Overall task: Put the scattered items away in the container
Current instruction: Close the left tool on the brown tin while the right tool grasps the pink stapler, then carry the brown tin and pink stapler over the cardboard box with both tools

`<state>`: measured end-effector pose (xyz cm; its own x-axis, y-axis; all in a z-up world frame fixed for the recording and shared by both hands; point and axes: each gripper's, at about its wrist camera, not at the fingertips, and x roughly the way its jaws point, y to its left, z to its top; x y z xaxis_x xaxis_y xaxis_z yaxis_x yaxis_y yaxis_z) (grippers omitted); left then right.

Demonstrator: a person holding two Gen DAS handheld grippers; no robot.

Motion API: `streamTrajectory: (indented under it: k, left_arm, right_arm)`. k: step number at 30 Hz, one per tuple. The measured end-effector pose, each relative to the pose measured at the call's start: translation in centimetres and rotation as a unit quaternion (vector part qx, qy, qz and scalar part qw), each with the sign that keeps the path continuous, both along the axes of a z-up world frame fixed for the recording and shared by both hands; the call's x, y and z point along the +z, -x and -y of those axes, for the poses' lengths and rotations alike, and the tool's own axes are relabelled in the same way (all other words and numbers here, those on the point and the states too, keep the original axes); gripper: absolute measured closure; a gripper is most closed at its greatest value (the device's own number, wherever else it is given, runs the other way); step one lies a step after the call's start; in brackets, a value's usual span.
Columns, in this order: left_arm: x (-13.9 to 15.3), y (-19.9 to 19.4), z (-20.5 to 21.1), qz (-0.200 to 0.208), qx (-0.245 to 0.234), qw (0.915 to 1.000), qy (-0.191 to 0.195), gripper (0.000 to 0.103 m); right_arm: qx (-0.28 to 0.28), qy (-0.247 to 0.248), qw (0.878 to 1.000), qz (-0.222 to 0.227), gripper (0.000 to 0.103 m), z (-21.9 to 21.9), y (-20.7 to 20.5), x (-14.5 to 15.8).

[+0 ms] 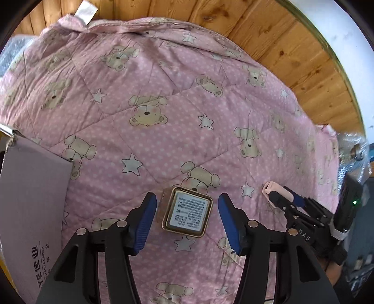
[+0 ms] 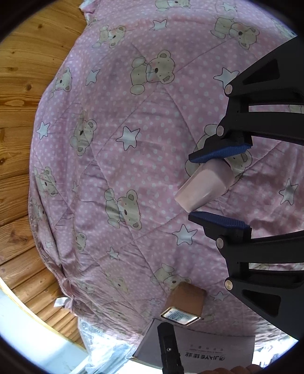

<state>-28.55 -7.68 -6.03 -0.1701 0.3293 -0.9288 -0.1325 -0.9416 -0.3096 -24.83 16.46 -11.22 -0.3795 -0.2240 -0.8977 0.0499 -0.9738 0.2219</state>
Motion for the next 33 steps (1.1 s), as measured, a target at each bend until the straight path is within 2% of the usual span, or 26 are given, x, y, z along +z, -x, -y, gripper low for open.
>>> streamTrajectory:
  k: [8,11,13,14,15,16,24,33]
  left_arm:
    - [-2.1,-0.8,-0.5,0.025,-0.014,0.9996,0.001,0.047]
    - [-2.4,-1.0,-1.4,0.012,-0.026,0.9995,0.013,0.042]
    - [-2.7,-1.2,-1.8,0.006,-0.032,0.9992,0.022,0.042]
    - [-3.1,-1.1,-1.8,0.008,-0.034,0.9991,0.026,0.043]
    - [-3.2,-1.1,-1.7,0.006,-0.032,0.9991,0.027,0.047]
    - [-3.4,-1.1,-1.5,0.005,-0.030,0.9992,0.027,0.048]
    - [-2.5,-1.2,-0.2,-0.009,-0.002,1.0000,0.001,0.049]
    - [-0.3,-2.0,-0.1,-0.015,0.000,0.9999,-0.007,0.049]
  right_arm:
    - [0.008,0.000,1.000,0.005,0.047,-0.1,0.2,-0.7]
    - [0.014,-0.005,1.000,0.002,0.047,-0.1,0.3,-0.9]
    - [0.019,-0.005,1.000,0.002,0.054,-0.1,0.3,-1.0]
    - [0.022,-0.004,1.000,0.002,0.063,-0.1,0.4,-1.0]
    - [0.024,-0.003,1.000,0.003,0.069,0.0,0.4,-1.0]
    - [0.025,-0.003,1.000,0.004,0.071,0.0,0.4,-1.1]
    - [0.005,0.017,1.000,0.004,0.075,-0.3,0.0,-0.7]
    - [-0.011,0.037,0.999,-0.005,0.075,0.4,-0.9,1.0]
